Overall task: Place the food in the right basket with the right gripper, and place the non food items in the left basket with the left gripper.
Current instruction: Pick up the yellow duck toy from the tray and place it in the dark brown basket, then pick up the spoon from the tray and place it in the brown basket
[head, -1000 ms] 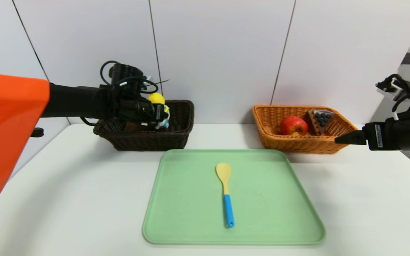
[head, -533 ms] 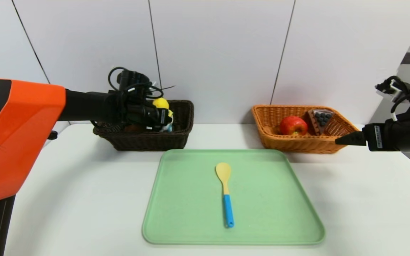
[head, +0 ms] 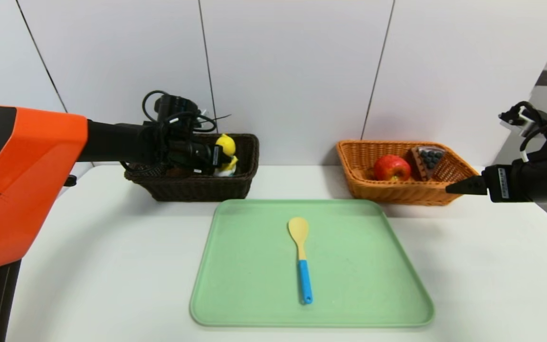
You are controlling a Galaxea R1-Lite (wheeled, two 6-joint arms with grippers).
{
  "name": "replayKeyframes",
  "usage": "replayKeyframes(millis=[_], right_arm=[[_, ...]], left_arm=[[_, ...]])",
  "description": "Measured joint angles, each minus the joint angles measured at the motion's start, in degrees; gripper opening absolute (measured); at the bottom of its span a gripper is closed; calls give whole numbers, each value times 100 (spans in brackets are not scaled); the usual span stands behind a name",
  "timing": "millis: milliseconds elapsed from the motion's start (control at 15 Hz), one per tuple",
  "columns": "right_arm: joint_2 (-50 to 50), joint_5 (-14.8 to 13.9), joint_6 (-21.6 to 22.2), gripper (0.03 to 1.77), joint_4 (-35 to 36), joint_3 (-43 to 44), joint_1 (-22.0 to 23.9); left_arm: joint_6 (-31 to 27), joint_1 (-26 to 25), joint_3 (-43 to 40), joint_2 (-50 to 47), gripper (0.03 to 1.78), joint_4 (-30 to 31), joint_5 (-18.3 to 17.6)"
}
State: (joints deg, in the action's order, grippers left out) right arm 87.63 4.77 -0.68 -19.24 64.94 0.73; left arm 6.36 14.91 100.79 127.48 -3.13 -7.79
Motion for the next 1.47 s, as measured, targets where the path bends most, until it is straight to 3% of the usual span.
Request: replayKeyframes(millis=[267,467,667,800,867,1067,1467], right_arm=[[-6,-6,6,171,0,0,1],[-20,-6,16,171,-2,0,4],[-22,-33,-5,171,-41,0,-18],[-9,-56,-6,171,-113,7,-60],[0,-59,-11,171,-173,9,-83],[9,-50,-30,171,-621,79,-207],[-37,138,-358,171,-816,380,-684]], left_arm=[[68,38,-21,-302,138,-13,18],[247,433,-27,-1179,148,-367,217],[595,1510,-11,-2026,155,-1855,1159],[1231,2191,199,-2246,159,-3038,1851],[1569,2450,360,-2246,160,-3460,1988],[2302,3100,824,-2013,164,-4278,2060],[2365,3605,929,-1488,167,-4341,2085]])
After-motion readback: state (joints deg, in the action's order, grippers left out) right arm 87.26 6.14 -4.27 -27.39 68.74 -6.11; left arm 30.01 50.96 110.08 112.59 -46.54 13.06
